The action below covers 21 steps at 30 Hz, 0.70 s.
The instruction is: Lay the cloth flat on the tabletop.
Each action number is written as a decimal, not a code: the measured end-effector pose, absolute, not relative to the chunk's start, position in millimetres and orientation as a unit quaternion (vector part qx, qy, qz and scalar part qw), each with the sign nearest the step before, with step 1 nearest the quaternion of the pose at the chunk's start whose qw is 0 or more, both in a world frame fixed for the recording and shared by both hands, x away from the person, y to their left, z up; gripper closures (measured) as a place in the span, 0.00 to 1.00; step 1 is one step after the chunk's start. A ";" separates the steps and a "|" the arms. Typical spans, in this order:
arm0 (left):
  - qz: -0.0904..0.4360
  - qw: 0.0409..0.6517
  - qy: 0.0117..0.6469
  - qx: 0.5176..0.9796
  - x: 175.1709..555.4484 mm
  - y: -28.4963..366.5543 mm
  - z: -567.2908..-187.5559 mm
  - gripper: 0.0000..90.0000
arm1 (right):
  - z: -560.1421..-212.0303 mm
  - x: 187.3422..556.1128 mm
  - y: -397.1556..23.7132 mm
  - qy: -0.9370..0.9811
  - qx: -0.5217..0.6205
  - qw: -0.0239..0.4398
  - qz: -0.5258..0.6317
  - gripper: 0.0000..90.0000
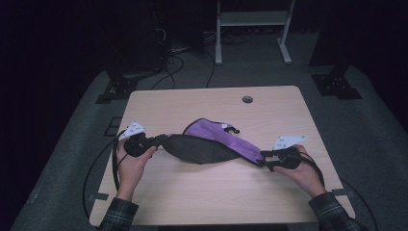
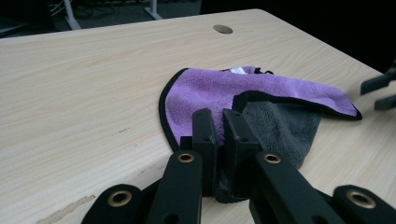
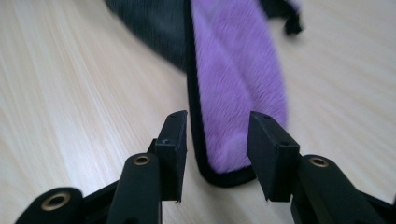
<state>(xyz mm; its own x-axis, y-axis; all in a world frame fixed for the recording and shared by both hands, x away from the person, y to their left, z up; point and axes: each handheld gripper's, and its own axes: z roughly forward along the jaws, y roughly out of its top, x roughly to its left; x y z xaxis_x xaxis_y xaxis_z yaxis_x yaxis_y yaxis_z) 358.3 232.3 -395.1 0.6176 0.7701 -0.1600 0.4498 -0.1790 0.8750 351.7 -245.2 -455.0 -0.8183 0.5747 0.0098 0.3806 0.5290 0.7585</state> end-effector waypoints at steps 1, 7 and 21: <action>0.161 0.495 0.406 0.751 358.3 232.4 -395.1 0.94 | -458.5 352.1 -242.5 0.873 0.270 0.119 0.388 0.63; 0.162 0.496 0.407 0.749 358.2 233.0 -394.3 0.94 | -472.7 355.2 -232.9 0.894 0.252 0.133 0.346 0.63; 0.166 0.509 0.400 0.744 357.2 234.3 -381.8 0.94 | -443.9 355.7 -247.4 0.849 0.322 0.130 0.398 0.97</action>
<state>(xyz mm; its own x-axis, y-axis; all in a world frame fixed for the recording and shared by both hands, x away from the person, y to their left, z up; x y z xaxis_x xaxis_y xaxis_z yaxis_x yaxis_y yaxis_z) 357.2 234.3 -381.8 0.6253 0.7638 -0.1600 0.4266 -0.1629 0.8896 355.7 -247.4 -443.9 -0.7595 0.6496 0.0357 0.4433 0.4765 0.7592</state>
